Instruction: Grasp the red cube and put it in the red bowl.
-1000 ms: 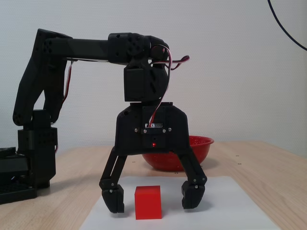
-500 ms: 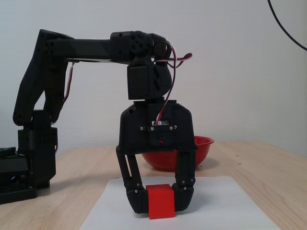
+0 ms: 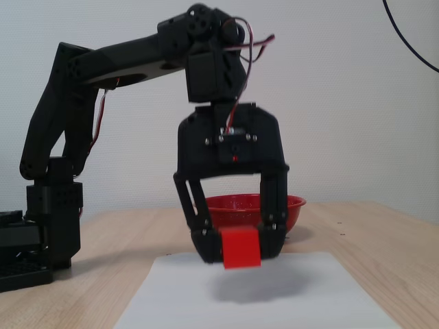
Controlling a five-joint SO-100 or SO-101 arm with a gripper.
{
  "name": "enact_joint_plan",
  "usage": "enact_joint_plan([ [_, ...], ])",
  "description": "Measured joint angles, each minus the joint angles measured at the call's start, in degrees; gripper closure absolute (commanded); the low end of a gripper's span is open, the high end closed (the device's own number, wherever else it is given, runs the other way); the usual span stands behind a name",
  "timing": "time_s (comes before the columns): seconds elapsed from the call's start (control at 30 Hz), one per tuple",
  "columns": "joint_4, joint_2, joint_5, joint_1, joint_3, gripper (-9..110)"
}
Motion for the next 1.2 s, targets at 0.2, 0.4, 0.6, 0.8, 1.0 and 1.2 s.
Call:
enact_joint_plan([
  [0.2, 4.0, 0.0, -2.5, 3.3, -6.2, 101],
  [0.4, 6.2, 0.4, -5.7, 9.2, -7.6, 101],
  [0.6, 8.4, 4.0, -9.5, 18.4, -7.6, 101],
  [0.8, 9.2, 7.6, -13.7, 29.7, -10.9, 101],
  [1.0, 9.2, 8.3, -18.0, 40.0, -11.9, 101],
  [1.2, 9.2, 8.3, -20.3, 48.2, -12.6, 101],
])
